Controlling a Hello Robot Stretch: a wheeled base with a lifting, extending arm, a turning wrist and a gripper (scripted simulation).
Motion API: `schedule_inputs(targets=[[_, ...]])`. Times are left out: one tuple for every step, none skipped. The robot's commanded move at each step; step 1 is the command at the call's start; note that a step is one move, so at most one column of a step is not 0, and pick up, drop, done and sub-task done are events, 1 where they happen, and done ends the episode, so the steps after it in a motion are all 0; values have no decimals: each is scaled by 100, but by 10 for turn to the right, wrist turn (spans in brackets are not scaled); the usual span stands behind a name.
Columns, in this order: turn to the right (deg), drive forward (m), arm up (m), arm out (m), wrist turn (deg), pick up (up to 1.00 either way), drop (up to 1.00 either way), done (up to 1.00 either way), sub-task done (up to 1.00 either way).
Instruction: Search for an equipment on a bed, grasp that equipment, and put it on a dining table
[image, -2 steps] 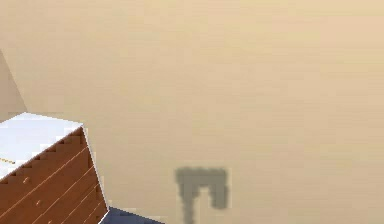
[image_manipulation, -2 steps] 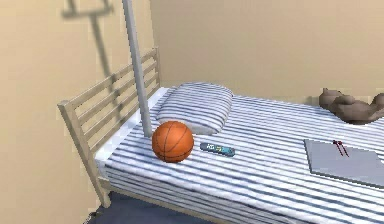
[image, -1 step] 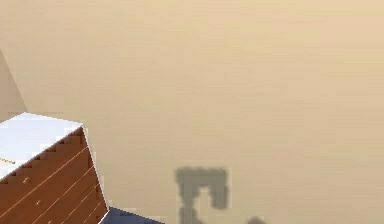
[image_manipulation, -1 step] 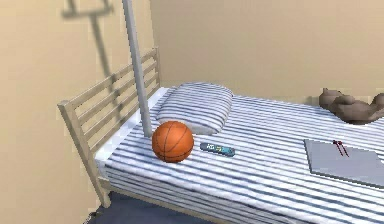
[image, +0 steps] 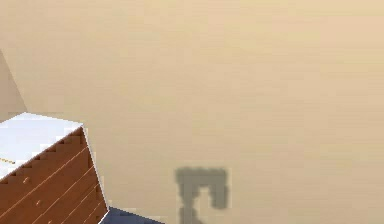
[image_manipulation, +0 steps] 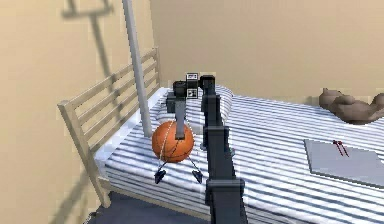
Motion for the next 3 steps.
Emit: schedule_inputs(targets=[[0, 0, 0, 0, 450, 0, 0, 0, 0], [0, 0, 0, 0, 450, 0, 0, 0, 0], [0, 0, 0, 0, 450, 0, 0, 0, 0]])
